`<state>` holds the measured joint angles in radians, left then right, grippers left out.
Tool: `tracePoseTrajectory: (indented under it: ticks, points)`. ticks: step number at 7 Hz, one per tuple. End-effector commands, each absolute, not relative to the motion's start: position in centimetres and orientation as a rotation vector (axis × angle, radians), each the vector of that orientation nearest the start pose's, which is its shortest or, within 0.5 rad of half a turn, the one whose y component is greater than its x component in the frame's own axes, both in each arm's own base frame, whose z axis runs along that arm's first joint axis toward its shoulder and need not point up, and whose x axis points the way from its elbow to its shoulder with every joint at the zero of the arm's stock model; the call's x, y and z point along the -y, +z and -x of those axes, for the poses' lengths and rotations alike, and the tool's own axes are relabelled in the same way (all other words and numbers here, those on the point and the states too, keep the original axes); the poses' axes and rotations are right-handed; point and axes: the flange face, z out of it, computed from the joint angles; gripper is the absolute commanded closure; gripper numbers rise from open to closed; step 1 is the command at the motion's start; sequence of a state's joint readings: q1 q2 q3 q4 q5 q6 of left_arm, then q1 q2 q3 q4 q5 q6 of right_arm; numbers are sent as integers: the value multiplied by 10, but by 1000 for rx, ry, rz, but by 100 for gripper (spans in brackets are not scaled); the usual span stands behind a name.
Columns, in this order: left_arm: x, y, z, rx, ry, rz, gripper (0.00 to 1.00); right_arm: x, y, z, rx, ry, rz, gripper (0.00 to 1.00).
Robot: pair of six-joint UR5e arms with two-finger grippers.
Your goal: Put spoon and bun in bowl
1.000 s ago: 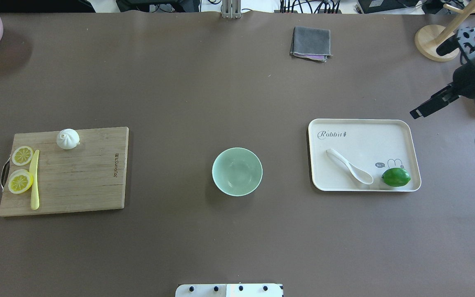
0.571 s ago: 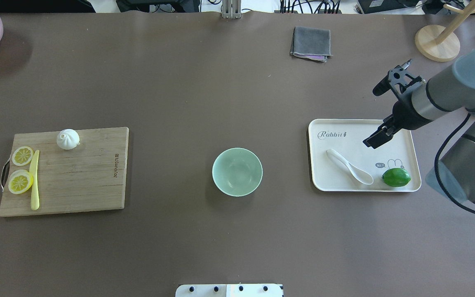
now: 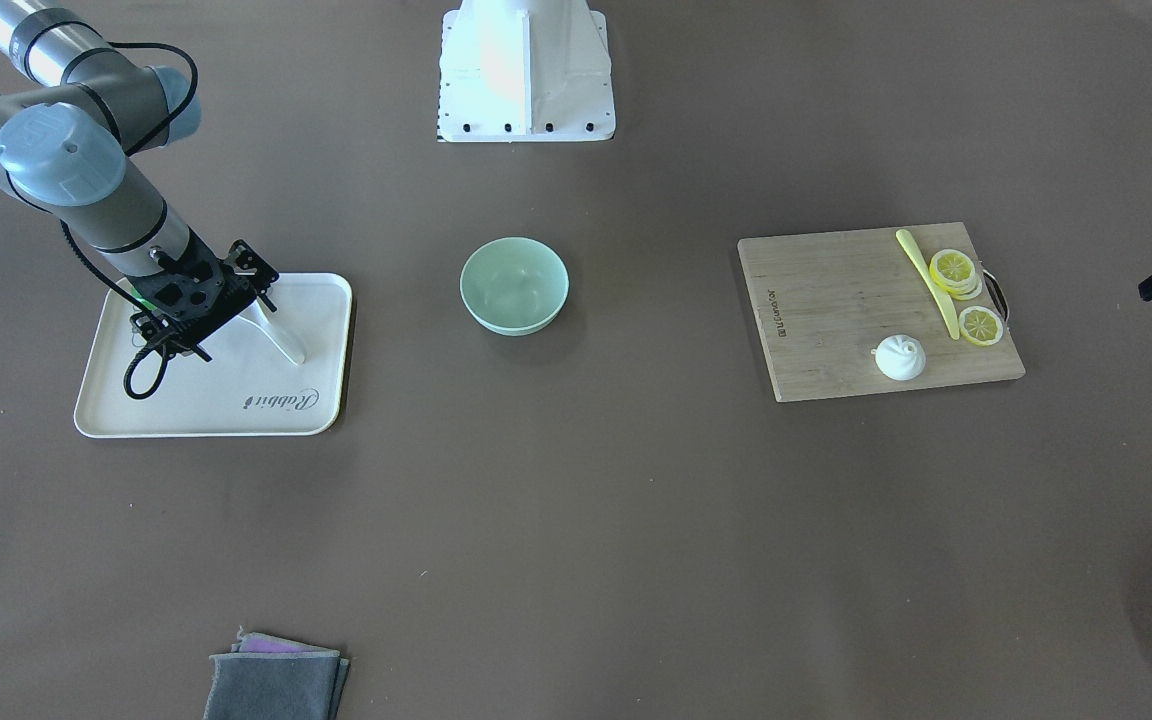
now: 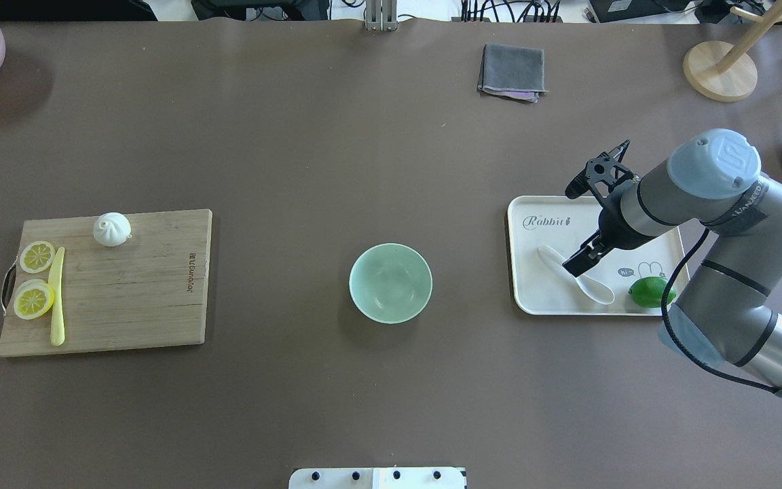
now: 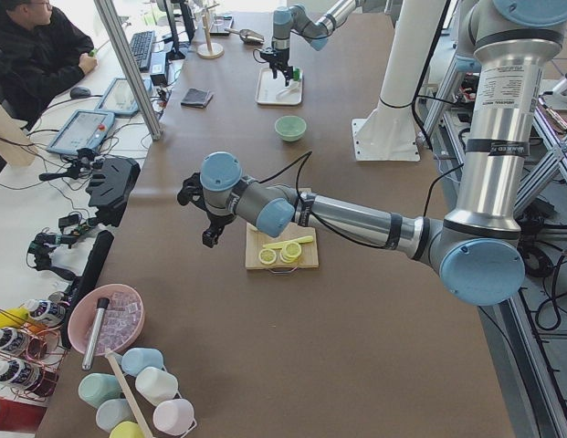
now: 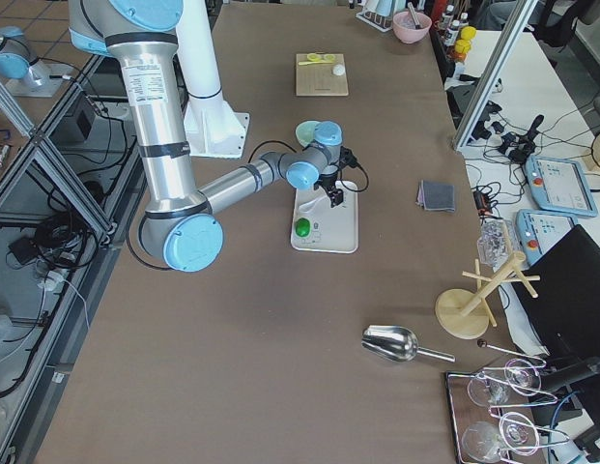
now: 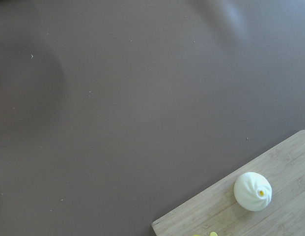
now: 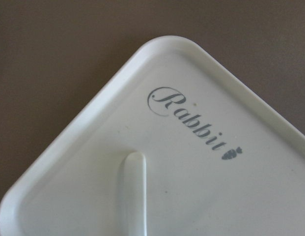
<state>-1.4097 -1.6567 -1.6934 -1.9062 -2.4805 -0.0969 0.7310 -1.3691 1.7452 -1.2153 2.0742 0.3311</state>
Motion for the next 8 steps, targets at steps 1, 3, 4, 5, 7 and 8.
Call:
tracePoseTrajectory:
  ticks: [1,3,4,5,7,8]
  points:
    - [541,506,-32,-946,302,-384,2,447,433,397,812,-636,-310,1]
    - [541,505,-33,-946,304,-386,2,441,434,407,792,-610,-309,36]
    - [542,505,-33,-946,303,-386,2,438,433,410,796,-600,-299,53]
    - [542,504,-33,-946,303,-387,2,437,434,411,796,-600,-297,55]
    - [543,505,-33,-946,303,-386,2,435,433,413,799,-581,-287,89]
    - [543,505,-33,-946,301,-385,2,435,432,414,794,-581,-293,100]
